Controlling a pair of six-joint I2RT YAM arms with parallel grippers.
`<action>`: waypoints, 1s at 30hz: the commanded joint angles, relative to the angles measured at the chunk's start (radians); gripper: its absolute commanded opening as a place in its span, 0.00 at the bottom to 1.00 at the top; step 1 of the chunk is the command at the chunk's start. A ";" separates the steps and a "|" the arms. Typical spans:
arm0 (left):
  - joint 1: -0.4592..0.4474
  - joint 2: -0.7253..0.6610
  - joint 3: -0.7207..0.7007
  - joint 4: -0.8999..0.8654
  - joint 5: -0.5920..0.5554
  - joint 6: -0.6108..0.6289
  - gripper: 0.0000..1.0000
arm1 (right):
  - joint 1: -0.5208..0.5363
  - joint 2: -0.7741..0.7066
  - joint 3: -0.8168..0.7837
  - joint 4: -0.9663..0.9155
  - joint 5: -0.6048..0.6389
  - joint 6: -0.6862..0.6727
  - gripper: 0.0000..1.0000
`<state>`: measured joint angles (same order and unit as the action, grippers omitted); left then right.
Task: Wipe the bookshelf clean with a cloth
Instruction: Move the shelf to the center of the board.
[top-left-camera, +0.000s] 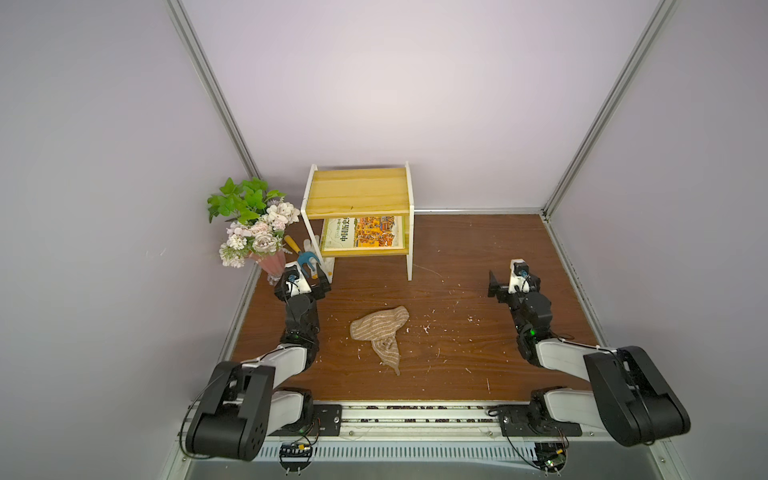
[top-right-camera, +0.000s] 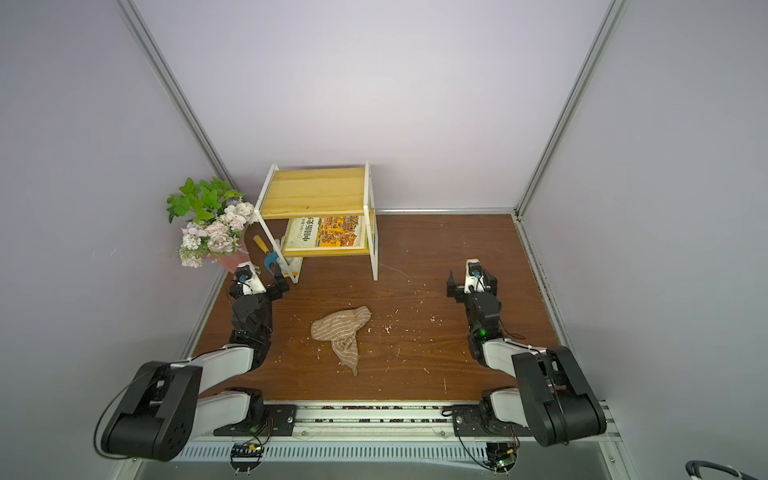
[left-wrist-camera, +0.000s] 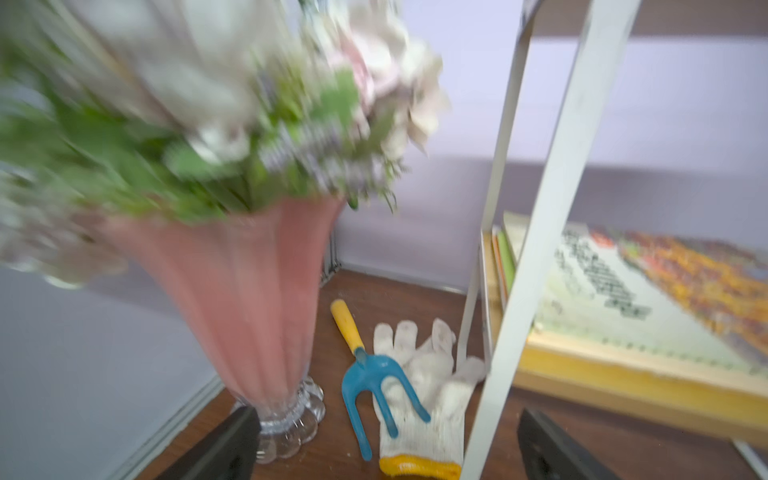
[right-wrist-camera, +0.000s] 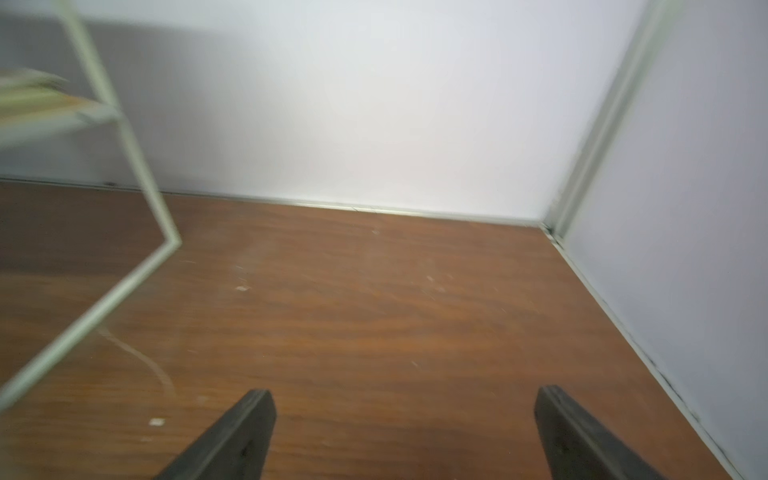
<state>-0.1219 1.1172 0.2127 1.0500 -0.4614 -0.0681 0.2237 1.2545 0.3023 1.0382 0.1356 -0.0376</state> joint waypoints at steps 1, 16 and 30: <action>-0.022 -0.155 0.048 -0.324 -0.205 -0.156 1.00 | 0.096 -0.021 0.125 -0.071 -0.262 0.018 0.99; 0.047 -0.155 0.210 -0.521 0.220 -0.324 1.00 | 0.328 0.521 0.821 -0.034 -0.477 0.033 0.67; -0.030 0.007 0.311 -0.421 0.377 -0.152 0.95 | 0.281 0.243 0.534 -0.116 -0.282 -0.054 0.00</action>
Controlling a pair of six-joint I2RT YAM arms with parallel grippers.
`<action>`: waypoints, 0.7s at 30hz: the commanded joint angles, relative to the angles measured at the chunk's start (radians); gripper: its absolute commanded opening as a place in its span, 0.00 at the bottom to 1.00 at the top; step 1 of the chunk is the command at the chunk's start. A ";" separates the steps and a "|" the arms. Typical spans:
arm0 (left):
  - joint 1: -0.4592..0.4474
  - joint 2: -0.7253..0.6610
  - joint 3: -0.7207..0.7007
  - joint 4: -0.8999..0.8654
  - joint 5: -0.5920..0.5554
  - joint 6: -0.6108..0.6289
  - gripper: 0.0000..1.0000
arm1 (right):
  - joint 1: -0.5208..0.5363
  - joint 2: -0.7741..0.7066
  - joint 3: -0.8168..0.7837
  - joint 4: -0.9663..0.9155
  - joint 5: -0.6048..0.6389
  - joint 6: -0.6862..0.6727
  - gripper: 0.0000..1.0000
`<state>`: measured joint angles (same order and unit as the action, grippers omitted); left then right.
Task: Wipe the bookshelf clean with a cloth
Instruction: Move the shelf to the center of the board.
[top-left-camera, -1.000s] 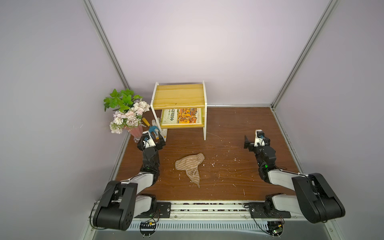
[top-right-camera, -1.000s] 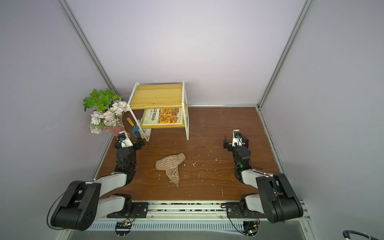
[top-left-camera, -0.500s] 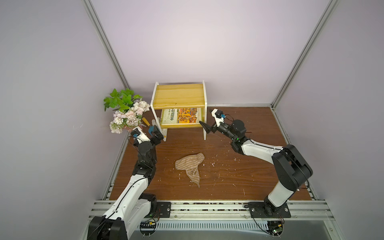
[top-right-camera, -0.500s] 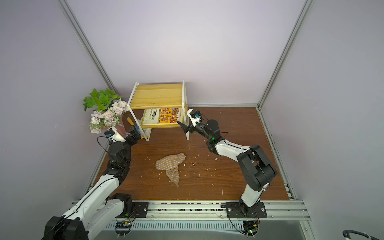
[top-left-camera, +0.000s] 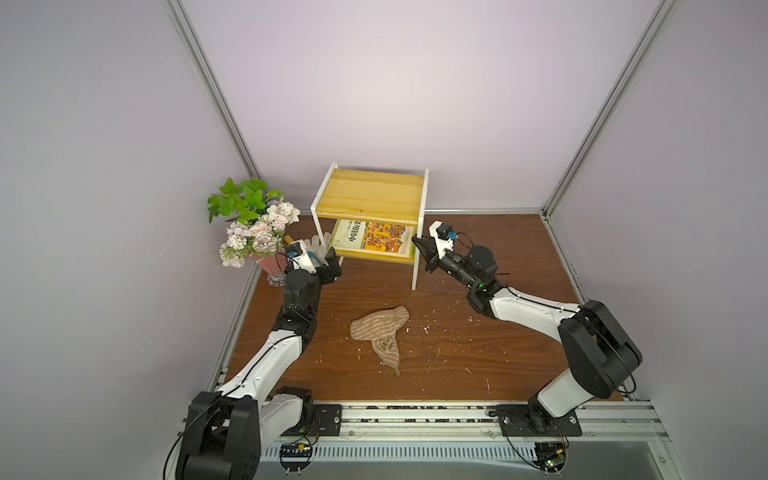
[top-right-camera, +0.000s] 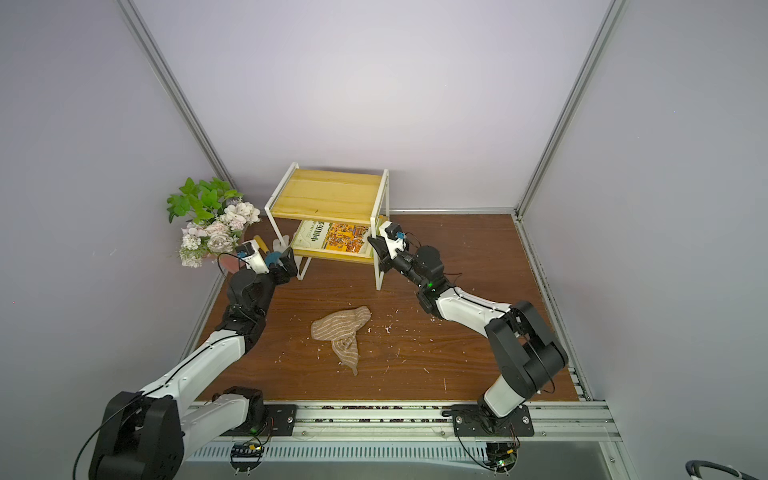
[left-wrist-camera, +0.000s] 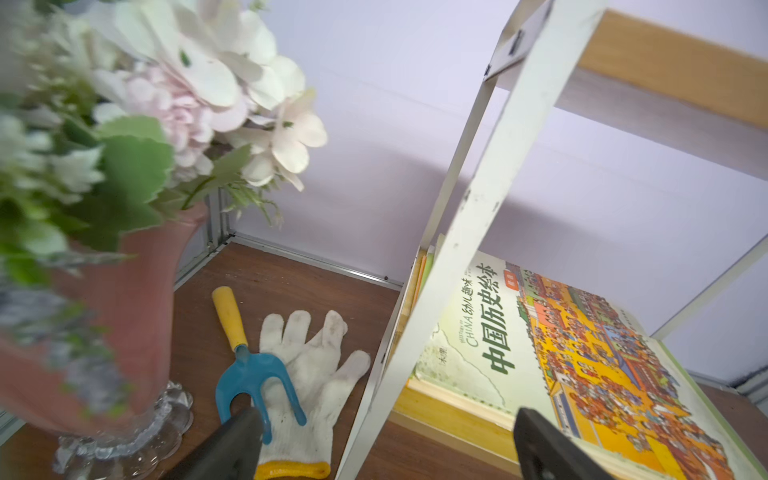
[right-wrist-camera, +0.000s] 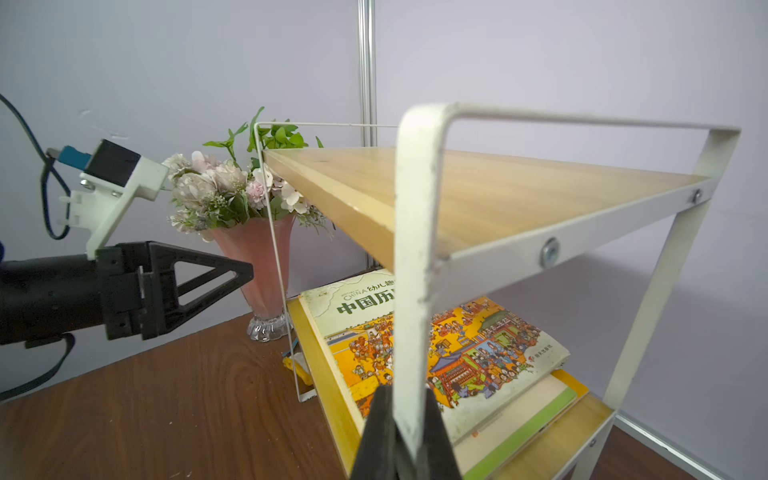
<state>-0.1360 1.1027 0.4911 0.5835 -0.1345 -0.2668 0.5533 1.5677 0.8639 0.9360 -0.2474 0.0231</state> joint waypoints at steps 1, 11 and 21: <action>-0.024 0.031 0.039 0.053 0.060 0.046 0.93 | -0.061 -0.091 -0.045 -0.025 0.091 -0.122 0.00; -0.113 0.144 0.094 0.170 0.212 0.138 0.93 | -0.296 -0.262 -0.168 -0.130 -0.246 -0.155 0.00; -0.235 0.262 0.196 0.178 0.245 0.235 0.50 | -0.441 -0.207 -0.142 -0.199 -0.446 -0.196 0.00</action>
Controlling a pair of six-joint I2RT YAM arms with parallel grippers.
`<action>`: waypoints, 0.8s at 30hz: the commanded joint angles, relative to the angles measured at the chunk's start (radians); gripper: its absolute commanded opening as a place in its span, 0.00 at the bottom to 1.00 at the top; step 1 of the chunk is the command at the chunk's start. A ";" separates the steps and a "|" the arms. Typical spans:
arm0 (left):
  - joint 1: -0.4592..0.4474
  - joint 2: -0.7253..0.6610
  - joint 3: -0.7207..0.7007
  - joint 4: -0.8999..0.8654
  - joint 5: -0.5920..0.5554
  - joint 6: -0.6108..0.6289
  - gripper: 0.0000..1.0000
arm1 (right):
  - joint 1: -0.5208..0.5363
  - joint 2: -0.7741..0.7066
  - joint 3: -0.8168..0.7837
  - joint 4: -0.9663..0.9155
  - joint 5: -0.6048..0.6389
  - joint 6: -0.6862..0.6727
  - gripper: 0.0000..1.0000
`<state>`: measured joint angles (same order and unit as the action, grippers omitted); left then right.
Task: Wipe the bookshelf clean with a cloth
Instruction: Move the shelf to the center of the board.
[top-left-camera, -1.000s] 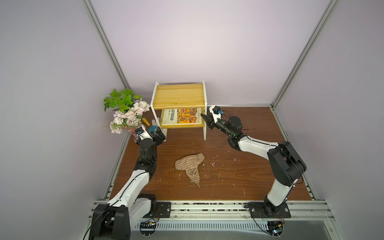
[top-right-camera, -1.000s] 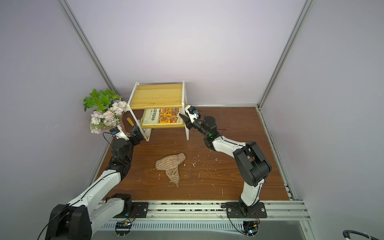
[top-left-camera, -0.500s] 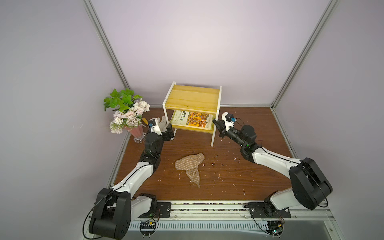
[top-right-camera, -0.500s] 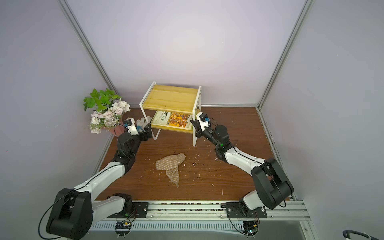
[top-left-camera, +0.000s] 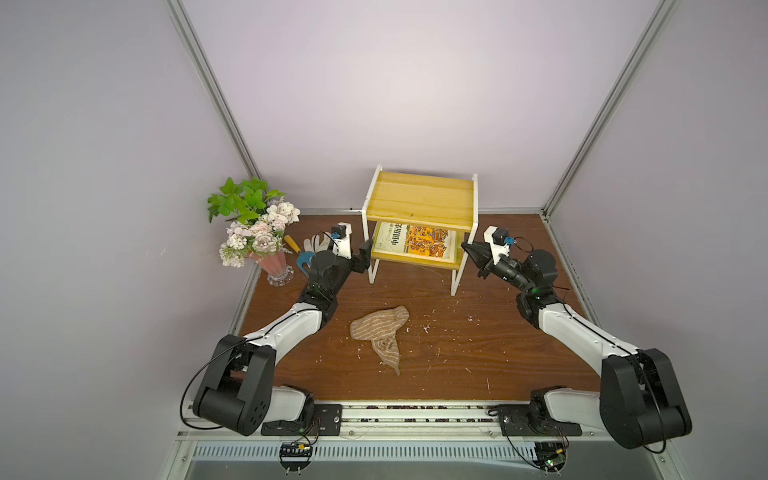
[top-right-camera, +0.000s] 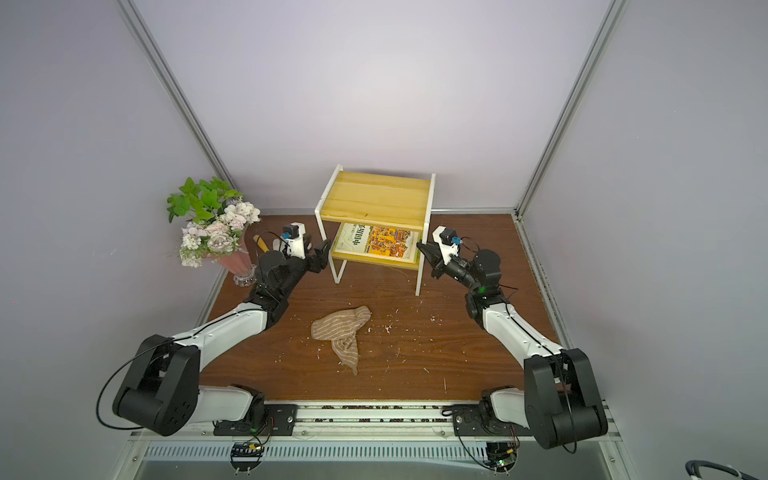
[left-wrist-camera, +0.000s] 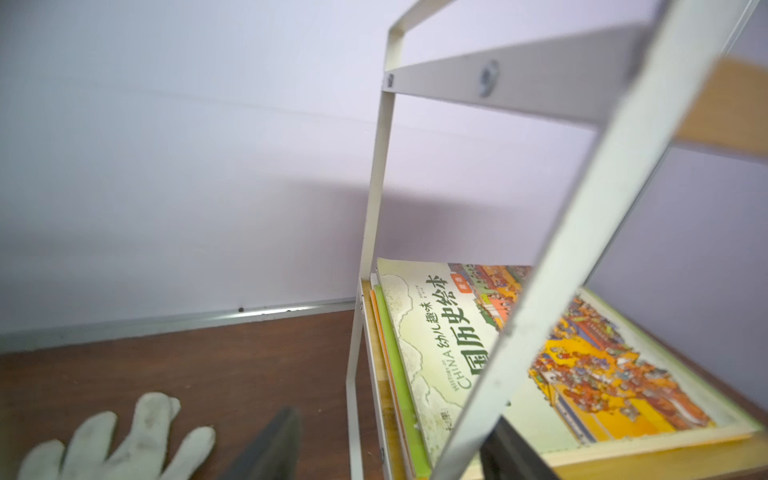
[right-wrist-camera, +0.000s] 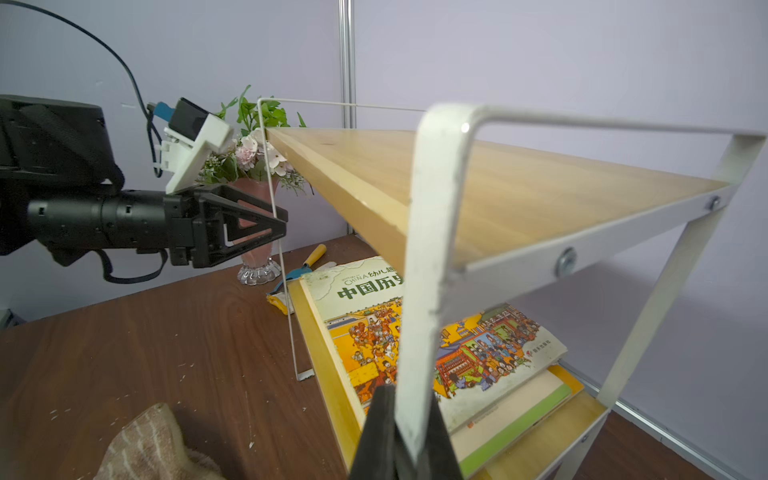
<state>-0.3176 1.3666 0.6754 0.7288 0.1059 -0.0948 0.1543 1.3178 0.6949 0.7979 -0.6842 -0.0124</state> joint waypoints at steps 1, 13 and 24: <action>-0.066 -0.007 -0.001 0.042 -0.020 0.065 0.42 | -0.043 0.062 0.041 -0.072 -0.010 -0.174 0.00; -0.075 -0.125 -0.091 0.018 -0.107 0.067 0.07 | -0.044 0.231 0.143 -0.025 -0.074 -0.167 0.00; -0.085 -0.095 -0.036 -0.168 -0.066 0.118 0.50 | -0.041 0.017 -0.061 0.004 0.277 0.046 0.64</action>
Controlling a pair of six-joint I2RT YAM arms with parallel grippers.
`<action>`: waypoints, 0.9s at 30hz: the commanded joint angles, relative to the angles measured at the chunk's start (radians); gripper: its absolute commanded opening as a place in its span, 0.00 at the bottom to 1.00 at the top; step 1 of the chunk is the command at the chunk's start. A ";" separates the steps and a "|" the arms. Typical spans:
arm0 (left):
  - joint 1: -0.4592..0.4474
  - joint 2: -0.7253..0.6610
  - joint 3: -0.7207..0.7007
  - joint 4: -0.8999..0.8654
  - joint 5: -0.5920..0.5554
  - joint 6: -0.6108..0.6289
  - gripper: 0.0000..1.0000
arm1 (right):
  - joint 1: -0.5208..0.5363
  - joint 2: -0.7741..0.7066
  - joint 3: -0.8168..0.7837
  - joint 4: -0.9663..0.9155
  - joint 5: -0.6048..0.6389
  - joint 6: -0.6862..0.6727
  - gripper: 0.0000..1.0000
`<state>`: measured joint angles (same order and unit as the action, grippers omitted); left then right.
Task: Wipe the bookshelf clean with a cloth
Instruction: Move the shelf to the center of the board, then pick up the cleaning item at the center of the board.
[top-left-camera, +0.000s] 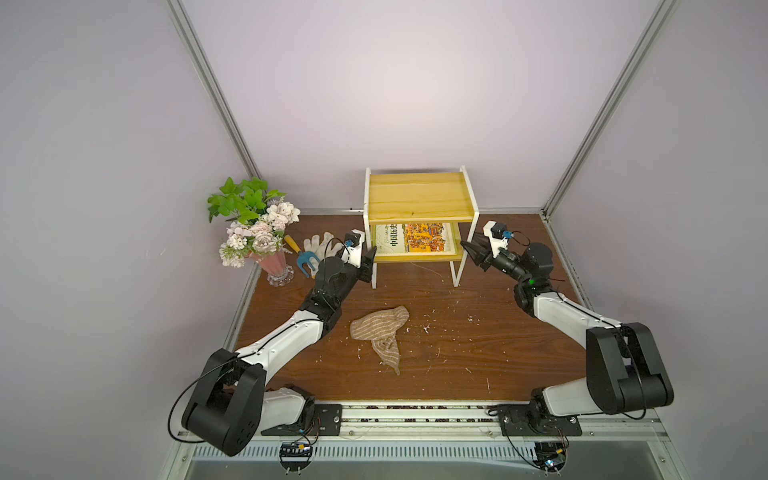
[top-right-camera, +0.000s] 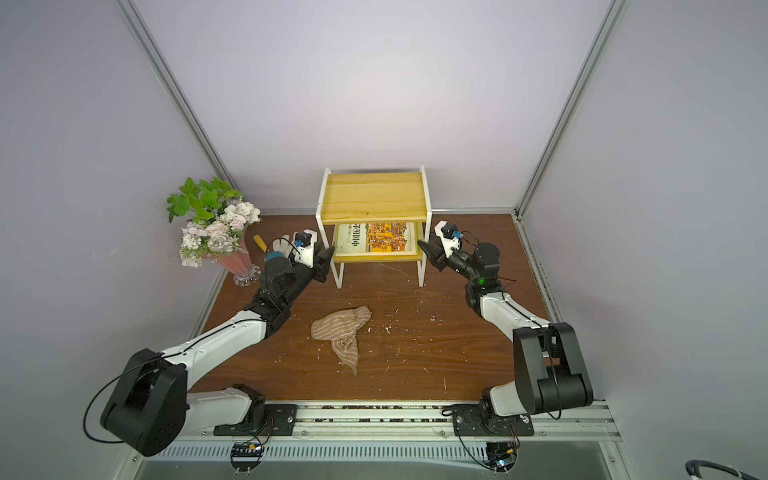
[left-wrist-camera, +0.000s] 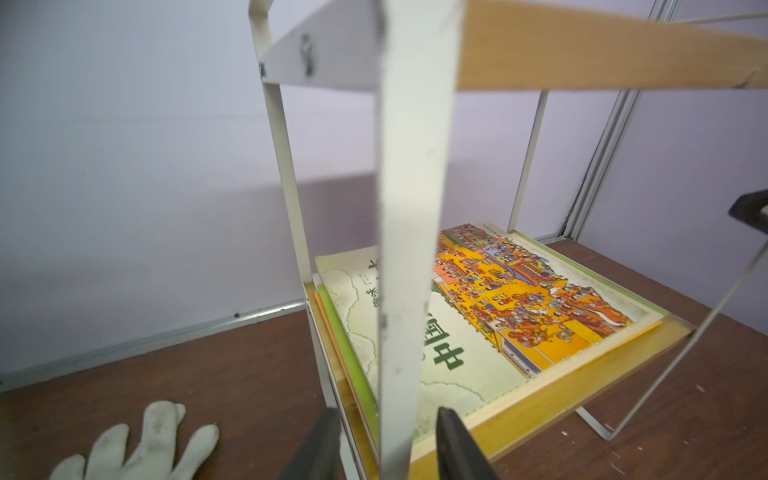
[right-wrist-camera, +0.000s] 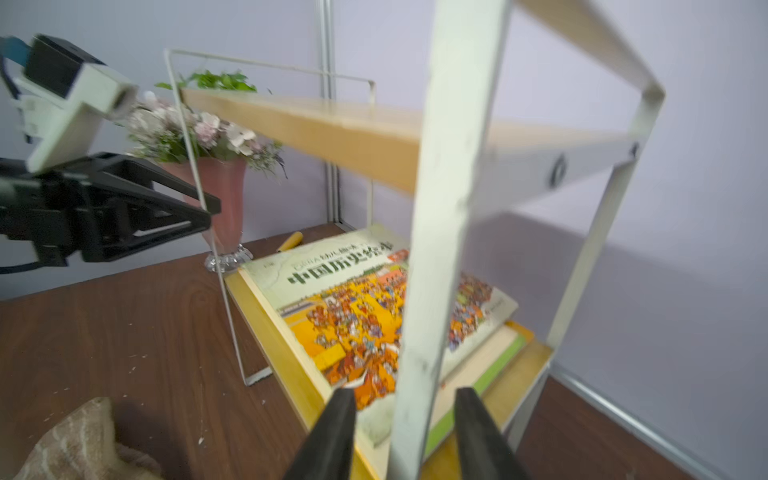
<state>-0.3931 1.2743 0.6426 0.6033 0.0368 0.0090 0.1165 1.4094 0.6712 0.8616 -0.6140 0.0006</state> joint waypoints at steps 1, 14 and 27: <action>-0.010 -0.014 -0.015 -0.031 0.002 0.006 0.55 | -0.002 -0.121 -0.066 -0.102 0.271 0.059 0.68; -0.006 -0.171 -0.133 -0.039 -0.180 -0.282 1.00 | 0.636 -0.103 -0.108 -0.409 0.330 -0.062 0.99; 0.067 -0.230 -0.202 -0.027 -0.153 -0.429 1.00 | 0.874 0.483 0.351 -0.613 0.784 -0.322 0.67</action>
<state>-0.3500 1.0657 0.4473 0.5533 -0.1661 -0.3771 1.0027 1.8965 1.0229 0.2642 -0.0757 -0.3264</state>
